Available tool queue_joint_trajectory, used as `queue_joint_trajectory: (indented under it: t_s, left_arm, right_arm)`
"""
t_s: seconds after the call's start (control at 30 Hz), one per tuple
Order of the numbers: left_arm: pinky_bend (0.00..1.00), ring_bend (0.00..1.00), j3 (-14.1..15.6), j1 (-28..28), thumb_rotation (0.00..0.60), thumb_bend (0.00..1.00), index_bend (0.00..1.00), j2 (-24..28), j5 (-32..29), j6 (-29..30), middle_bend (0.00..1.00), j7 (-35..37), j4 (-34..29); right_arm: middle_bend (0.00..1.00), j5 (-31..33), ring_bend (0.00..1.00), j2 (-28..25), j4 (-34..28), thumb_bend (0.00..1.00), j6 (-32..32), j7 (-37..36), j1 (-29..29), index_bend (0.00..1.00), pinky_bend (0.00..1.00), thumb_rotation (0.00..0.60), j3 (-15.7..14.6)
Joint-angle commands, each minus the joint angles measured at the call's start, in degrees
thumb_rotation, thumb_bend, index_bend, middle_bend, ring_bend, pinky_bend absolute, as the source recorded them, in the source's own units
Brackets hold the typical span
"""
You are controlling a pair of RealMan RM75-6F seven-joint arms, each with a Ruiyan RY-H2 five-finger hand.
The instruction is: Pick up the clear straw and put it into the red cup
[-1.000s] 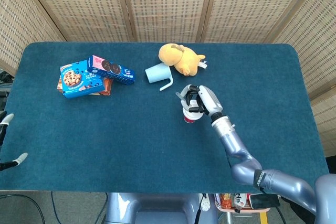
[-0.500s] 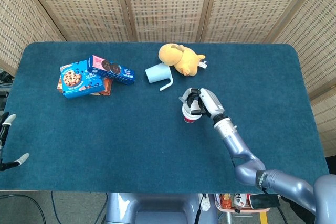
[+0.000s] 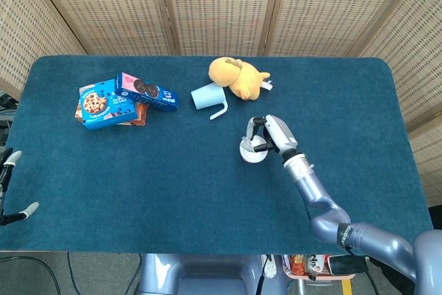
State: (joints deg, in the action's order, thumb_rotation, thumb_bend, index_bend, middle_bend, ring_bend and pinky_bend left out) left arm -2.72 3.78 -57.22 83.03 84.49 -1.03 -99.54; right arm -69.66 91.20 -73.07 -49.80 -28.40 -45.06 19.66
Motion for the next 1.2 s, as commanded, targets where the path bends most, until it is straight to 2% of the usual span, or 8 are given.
queue_joint_trajectory:
  t_s: [0.03, 0.5, 0.67, 0.73, 0.9, 1.0, 1.13, 1.2]
  left_arm:
    - [0.00, 0.00, 0.02, 0.01, 0.600, 0.18, 0.00, -0.08, 0.03, 0.00, 0.00, -0.08, 0.00]
    - [0.00, 0.00, 0.12, -0.14, 0.600, 0.18, 0.00, -0.06, 0.21, 0.24, 0.00, 0.11, -0.02]
    - [0.00, 0.00, 0.17, -0.29, 0.600, 0.18, 0.00, 0.06, 0.38, 0.51, 0.00, 0.35, -0.07]
    - [0.00, 0.00, 0.20, -0.38, 0.600, 0.18, 0.00, 0.15, 0.47, 0.66, 0.00, 0.56, -0.06]
    - [0.00, 0.00, 0.20, -0.58, 0.600, 0.18, 0.00, 0.43, 0.95, 1.10, 0.00, 2.23, 0.48]
    - [0.00, 0.00, 0.20, -0.65, 0.600, 0.18, 0.00, 0.45, 1.19, 1.25, 0.00, 3.39, 1.04]
    - [0.00, 0.00, 0.13, -0.82, 0.600, 0.18, 0.00, 0.49, 1.62, 1.73, 0.00, 5.27, 2.03]
    - [0.00, 0.00, 0.15, -0.92, 0.600, 0.18, 0.00, 0.43, 1.87, 2.02, 0.00, 5.68, 2.27]
  right_arm:
    - [0.69, 0.30, 0.58, -0.03, -0.03, 0.26, -0.12, 0.58, 0.01, 0.68, 0.81, 0.600, 0.07]
    - [0.69, 1.18, 0.58, -1.01, -1.16, 0.26, -0.20, 1.85, 0.04, 0.68, 0.81, 0.600, 0.64]
    - [0.68, 1.18, 0.57, -2.25, -1.98, 0.22, -0.52, 2.03, 0.08, 0.66, 0.81, 0.600, 1.29]
    - [0.68, 1.13, 0.57, -3.26, -2.74, 0.21, -0.64, 2.24, 0.15, 0.66, 0.80, 0.600, 1.62]
    - [0.62, -2.23, 0.52, -11.23, -8.86, 0.20, -0.98, 4.00, 1.80, 0.60, 0.75, 0.600, 0.72]
    - [0.56, -4.75, 0.47, -15.72, -11.85, 0.20, -1.70, 4.45, 3.29, 0.57, 0.67, 0.600, -0.45]
    - [0.42, -9.27, 0.32, -25.10, -16.97, 0.16, -4.17, 4.77, 7.37, 0.49, 0.49, 0.600, -3.00]
    - [0.25, -10.97, 0.15, -28.63, -18.55, 0.11, -5.10, 5.23, 9.00, 0.40, 0.29, 0.600, -4.31]
